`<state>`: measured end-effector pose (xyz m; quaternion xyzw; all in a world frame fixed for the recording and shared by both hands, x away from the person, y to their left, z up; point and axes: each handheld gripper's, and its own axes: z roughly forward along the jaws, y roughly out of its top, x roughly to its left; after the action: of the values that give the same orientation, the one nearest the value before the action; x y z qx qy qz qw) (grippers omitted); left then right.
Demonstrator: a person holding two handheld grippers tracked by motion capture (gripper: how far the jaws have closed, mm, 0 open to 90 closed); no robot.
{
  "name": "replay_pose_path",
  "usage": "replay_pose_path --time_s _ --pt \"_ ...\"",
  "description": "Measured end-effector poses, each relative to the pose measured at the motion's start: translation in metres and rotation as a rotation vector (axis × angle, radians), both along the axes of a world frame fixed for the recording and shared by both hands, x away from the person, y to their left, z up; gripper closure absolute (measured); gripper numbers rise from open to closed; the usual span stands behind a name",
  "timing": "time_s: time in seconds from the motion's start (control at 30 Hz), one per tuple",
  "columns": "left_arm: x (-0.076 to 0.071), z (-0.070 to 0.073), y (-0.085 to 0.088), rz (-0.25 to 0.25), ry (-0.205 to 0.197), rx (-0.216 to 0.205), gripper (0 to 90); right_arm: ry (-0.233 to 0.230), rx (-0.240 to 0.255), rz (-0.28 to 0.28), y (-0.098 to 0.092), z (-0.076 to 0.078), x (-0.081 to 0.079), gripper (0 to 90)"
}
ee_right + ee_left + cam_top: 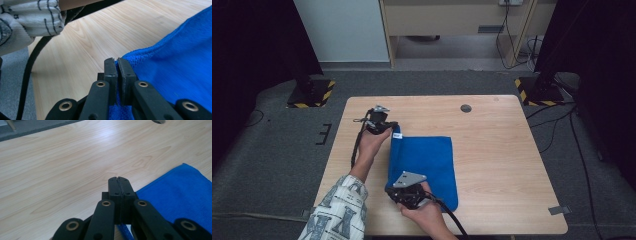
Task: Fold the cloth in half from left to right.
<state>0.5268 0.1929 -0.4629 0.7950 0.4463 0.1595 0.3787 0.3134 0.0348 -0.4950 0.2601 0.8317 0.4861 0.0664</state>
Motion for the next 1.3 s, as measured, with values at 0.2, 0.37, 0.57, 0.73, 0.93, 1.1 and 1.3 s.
replay_pose_path --time_s 0.2,0.37,0.57,0.73,0.93,1.1,1.3 --pt "0.005 -0.001 -0.040 -0.028 0.002 0.005 89.7 0.007 0.004 -0.038 -0.031 -0.003 -0.003 86.6" --pt "0.007 -0.006 -0.064 -0.054 0.014 0.021 89.7 0.014 0.000 -0.071 -0.051 -0.008 -0.007 86.7" --pt "0.008 -0.009 -0.085 -0.076 0.024 0.020 89.6 0.021 -0.012 -0.113 -0.075 -0.009 -0.011 86.7" --pt "0.010 -0.016 -0.100 -0.096 0.036 0.034 89.6 0.025 -0.025 -0.118 -0.084 -0.010 -0.015 86.7" --pt "0.011 -0.025 -0.112 -0.095 0.061 0.032 89.6 0.035 -0.024 -0.127 -0.091 -0.012 -0.016 86.7" --pt "0.011 -0.026 -0.119 -0.094 0.063 0.024 89.6 0.037 -0.019 -0.138 -0.099 -0.010 -0.017 86.6" --pt "0.012 -0.027 -0.129 -0.097 0.068 0.036 89.5 0.043 -0.034 -0.149 -0.107 -0.011 -0.018 86.5"
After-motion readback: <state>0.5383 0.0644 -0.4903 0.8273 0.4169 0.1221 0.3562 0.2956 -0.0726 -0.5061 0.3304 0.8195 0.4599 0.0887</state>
